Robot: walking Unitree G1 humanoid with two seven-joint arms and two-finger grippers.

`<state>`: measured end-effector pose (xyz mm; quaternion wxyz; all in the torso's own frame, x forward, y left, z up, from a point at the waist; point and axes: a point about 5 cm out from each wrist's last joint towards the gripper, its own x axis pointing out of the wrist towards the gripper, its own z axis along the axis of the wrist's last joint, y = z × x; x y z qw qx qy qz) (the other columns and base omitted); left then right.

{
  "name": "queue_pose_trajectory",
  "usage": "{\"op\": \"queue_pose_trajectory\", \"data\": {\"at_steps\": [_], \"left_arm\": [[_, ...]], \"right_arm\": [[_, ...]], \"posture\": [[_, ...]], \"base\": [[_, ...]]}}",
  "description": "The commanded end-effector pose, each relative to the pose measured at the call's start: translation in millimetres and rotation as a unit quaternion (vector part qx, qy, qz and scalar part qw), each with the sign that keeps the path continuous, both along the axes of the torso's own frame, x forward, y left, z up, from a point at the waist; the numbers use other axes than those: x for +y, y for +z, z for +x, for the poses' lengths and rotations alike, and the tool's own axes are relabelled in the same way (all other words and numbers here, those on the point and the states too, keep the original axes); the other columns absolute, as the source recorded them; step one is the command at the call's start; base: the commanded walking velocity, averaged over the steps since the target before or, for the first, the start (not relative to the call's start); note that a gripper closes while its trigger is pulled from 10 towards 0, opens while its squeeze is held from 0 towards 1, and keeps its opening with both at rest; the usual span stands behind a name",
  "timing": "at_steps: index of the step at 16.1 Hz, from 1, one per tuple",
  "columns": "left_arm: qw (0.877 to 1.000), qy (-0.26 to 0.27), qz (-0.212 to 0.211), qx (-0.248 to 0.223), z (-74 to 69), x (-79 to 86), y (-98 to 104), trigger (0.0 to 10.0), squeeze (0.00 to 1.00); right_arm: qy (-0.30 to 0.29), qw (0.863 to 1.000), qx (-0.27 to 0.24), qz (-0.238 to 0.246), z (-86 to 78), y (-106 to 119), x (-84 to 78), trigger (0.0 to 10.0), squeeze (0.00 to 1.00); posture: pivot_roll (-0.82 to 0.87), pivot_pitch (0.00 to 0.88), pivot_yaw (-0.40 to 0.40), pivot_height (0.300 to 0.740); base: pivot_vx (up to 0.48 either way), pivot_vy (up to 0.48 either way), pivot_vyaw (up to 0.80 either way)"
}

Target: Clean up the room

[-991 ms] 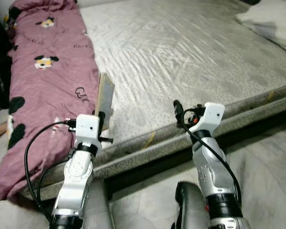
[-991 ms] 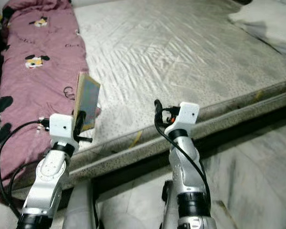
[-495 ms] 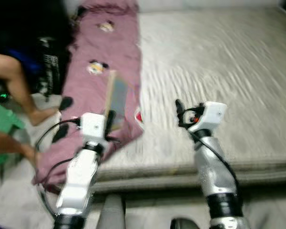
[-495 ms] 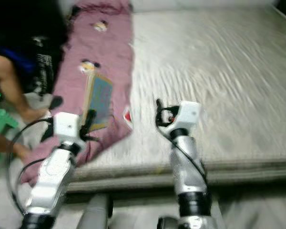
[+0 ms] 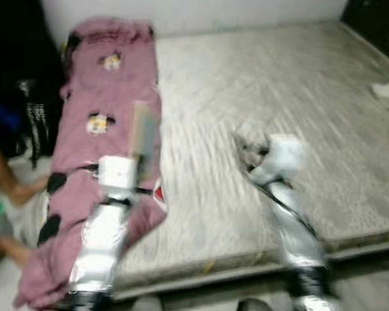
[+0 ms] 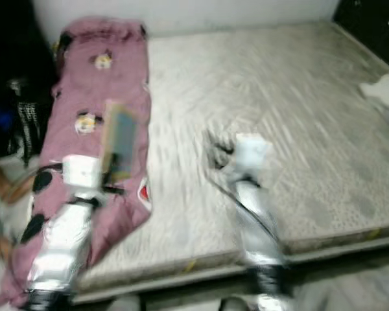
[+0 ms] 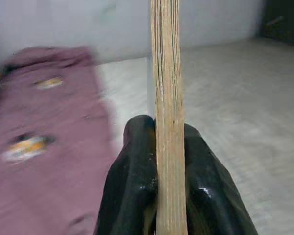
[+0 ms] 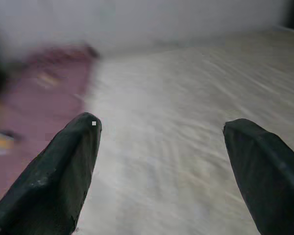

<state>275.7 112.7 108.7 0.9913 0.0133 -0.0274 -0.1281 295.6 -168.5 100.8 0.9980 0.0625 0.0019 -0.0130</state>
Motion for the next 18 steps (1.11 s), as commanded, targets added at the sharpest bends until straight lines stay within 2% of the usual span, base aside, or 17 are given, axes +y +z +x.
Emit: {"op": "queue_pose_trajectory", "data": {"at_steps": [1,14,17,18], "left_arm": [[1.0,0.007,0.014,-0.012,-1.0,9.7,3.4,10.0,0.0],[0.999,0.035,0.025,0.004,0.0,16.5,-5.9,10.0,0.0],[0.997,0.068,0.041,-0.001,0.7,27.3,-8.6,10.0,0.0],[0.99,0.12,0.075,-0.014,-0.2,45.6,-10.6,10.0,0.0]], "right_arm": [[0.028,0.999,-0.017,0.011,6.8,10.3,22.6,10.0,0.0],[0.022,1.0,0.002,0.012,8.9,3.2,23.4,10.0,0.0],[0.013,1.0,0.006,0.023,7.0,0.2,21.4,10.0,0.0],[0.001,1.0,0.008,0.0,0.1,-7.8,16.5,10.0,0.0]], "posture": [[0.03,0.0,0.029,0.74],[0.04,0.0,0.024,0.74],[0.03,0.0,0.026,0.74],[0.03,0.0,0.021,0.74]], "base": [[0.0,0.0,0.0],[0.0,0.0,0.0],[0.0,0.0,0.0],[0.0,0.0,0.0]]}}
